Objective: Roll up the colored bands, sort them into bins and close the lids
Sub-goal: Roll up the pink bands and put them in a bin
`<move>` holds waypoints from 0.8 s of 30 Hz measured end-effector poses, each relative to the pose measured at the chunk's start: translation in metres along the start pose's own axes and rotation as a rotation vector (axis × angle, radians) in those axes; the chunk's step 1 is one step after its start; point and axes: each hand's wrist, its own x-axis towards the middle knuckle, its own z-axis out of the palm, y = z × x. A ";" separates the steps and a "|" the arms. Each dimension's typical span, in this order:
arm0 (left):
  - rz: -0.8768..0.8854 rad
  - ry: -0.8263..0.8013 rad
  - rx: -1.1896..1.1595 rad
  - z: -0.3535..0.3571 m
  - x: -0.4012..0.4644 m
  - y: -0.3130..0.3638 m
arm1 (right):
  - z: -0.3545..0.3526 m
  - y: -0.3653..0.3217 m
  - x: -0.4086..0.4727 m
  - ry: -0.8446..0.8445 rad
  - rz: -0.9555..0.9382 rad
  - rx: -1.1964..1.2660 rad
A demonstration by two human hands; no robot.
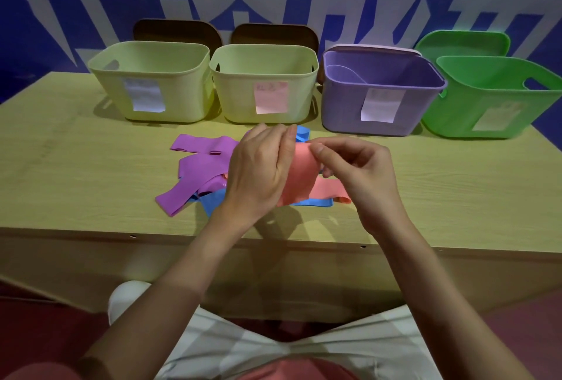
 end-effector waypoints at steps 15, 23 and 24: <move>-0.152 -0.066 -0.119 -0.001 -0.002 0.000 | 0.004 0.005 -0.005 -0.030 -0.163 -0.126; -0.146 0.026 -0.092 0.005 -0.005 -0.003 | 0.003 0.006 -0.006 -0.066 -0.234 -0.174; -0.180 0.016 -0.103 0.006 -0.005 -0.003 | 0.003 0.007 -0.006 -0.068 -0.277 -0.215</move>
